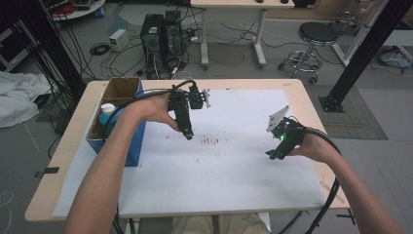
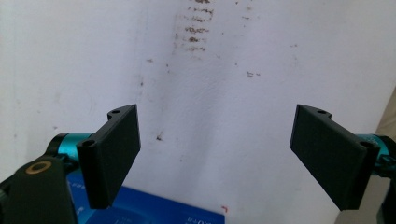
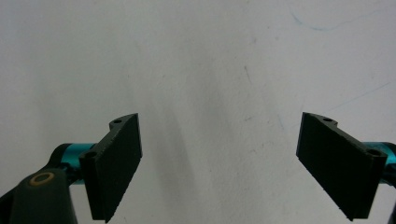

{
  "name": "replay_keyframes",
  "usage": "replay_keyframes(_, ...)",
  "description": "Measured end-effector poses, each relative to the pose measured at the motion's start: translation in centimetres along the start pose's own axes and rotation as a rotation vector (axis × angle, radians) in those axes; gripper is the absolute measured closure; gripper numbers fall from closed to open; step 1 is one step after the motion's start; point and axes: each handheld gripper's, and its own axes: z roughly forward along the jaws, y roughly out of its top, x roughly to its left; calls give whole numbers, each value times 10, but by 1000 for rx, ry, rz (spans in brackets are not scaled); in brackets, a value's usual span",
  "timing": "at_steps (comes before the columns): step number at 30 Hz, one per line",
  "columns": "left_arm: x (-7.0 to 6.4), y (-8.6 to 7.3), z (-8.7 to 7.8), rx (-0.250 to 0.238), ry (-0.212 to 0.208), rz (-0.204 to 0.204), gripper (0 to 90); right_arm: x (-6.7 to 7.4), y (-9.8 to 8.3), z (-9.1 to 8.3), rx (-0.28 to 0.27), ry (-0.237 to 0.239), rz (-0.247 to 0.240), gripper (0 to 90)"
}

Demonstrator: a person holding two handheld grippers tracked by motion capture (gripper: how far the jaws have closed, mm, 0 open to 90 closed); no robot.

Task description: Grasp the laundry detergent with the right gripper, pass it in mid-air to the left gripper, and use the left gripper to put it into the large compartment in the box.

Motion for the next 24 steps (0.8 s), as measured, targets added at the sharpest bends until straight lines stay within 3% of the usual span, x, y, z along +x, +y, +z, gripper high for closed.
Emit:
replay_keyframes(11, -11, 5, 31, 17, -15, 4, 163, -6, 9, -8, -6, -10, -10, 135)
replay_keyframes(24, -14, 5, 35, 17, -19, 5, 162, -7, 11, -10, -4, -7, -14, 135)
